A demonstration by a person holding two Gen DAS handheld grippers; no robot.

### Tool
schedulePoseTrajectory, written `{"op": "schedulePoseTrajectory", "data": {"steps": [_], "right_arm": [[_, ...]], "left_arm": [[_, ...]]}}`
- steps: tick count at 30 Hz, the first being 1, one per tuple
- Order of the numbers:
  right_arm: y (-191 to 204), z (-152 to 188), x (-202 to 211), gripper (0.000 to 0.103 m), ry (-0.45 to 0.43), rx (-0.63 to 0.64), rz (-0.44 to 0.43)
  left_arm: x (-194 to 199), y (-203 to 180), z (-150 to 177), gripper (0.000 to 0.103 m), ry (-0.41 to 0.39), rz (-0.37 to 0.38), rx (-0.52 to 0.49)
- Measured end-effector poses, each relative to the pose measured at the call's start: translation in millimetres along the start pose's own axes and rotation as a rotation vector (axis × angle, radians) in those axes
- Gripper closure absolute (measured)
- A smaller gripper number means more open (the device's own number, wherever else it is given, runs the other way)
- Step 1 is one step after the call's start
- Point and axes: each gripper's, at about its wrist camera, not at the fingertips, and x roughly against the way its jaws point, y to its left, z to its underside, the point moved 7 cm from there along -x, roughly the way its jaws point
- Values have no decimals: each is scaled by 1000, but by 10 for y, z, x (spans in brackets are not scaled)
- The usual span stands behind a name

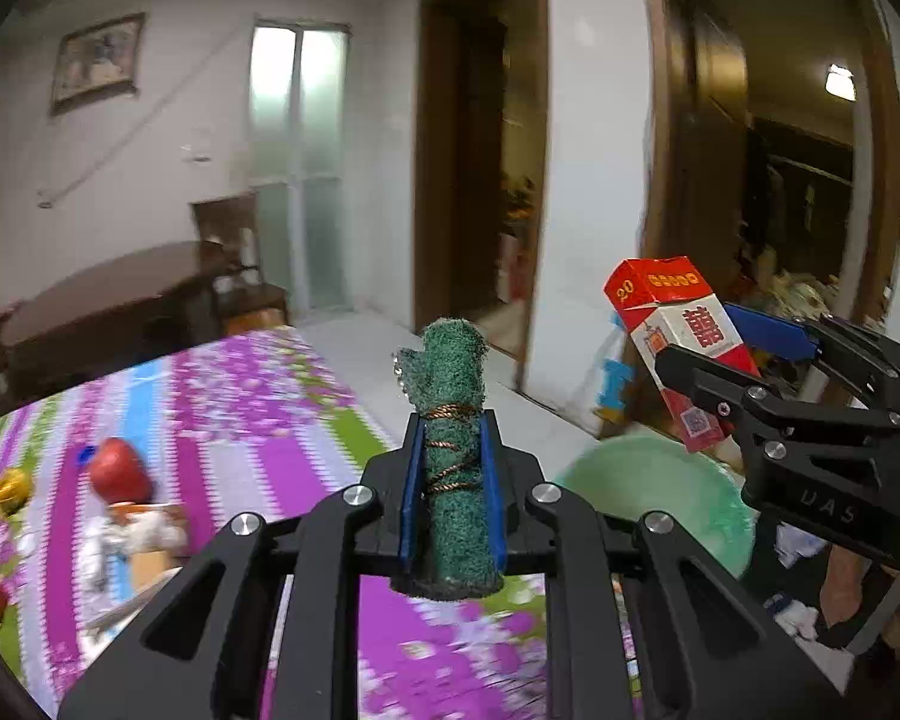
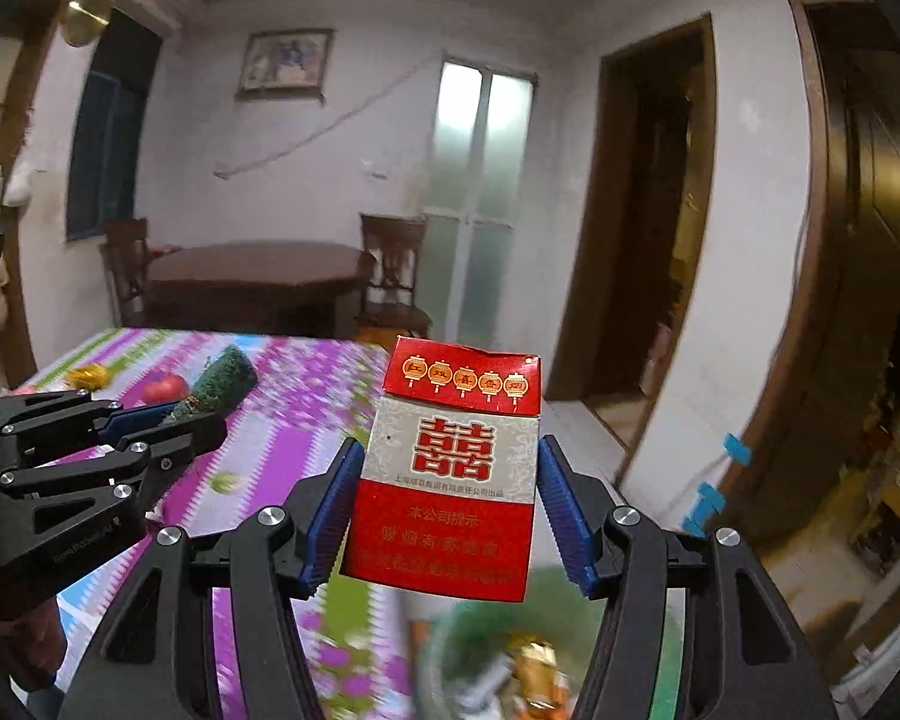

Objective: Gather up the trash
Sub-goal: 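Carry the green scrubber and red cigarette pack over the green basin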

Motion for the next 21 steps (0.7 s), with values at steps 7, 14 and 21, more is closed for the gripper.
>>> {"op": "schedulePoseTrajectory", "data": {"steps": [7, 14, 21], "right_arm": [[-834, 410, -333, 43, 190, -49, 14], [-1341, 962, -624, 43, 327, -106, 22], [-1188, 1439, -953, 43, 461, -121, 20]], "left_arm": [[-569, -528, 63, 86, 125, 127, -29], [-1150, -886, 359, 86, 267, 210, -42], [-1484, -1135, 609, 86, 372, 211, -74]]}}
